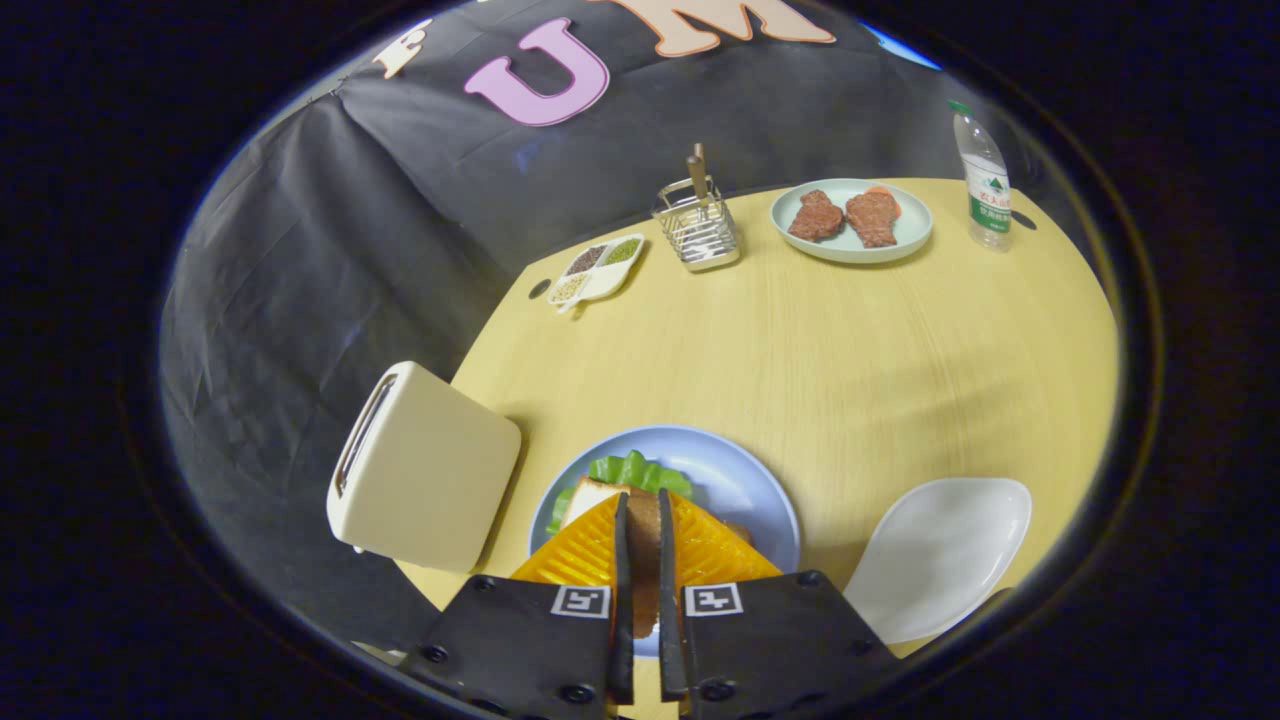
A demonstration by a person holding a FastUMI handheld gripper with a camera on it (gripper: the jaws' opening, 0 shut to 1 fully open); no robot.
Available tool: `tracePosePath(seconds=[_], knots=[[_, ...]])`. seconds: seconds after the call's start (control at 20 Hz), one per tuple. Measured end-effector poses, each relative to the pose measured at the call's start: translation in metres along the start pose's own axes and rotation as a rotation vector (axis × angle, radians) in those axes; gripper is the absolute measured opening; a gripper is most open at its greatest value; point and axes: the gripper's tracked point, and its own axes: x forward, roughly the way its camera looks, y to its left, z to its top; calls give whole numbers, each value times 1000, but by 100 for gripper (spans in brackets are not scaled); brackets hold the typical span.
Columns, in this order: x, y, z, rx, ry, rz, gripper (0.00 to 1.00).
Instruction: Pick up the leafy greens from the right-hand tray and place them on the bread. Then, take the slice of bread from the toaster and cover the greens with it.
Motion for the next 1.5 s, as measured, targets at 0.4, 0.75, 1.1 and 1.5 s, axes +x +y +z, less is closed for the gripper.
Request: tracePosePath(seconds=[0.4,0.75,1.1,1.5], knots=[[4,-31,-11,-70,47,-77,46],[-31,-13,6,-152,-108,-30,100],[-116,18,50,-228,-397,-16,100],[-224,28,83,-360,-689,-184,100]])
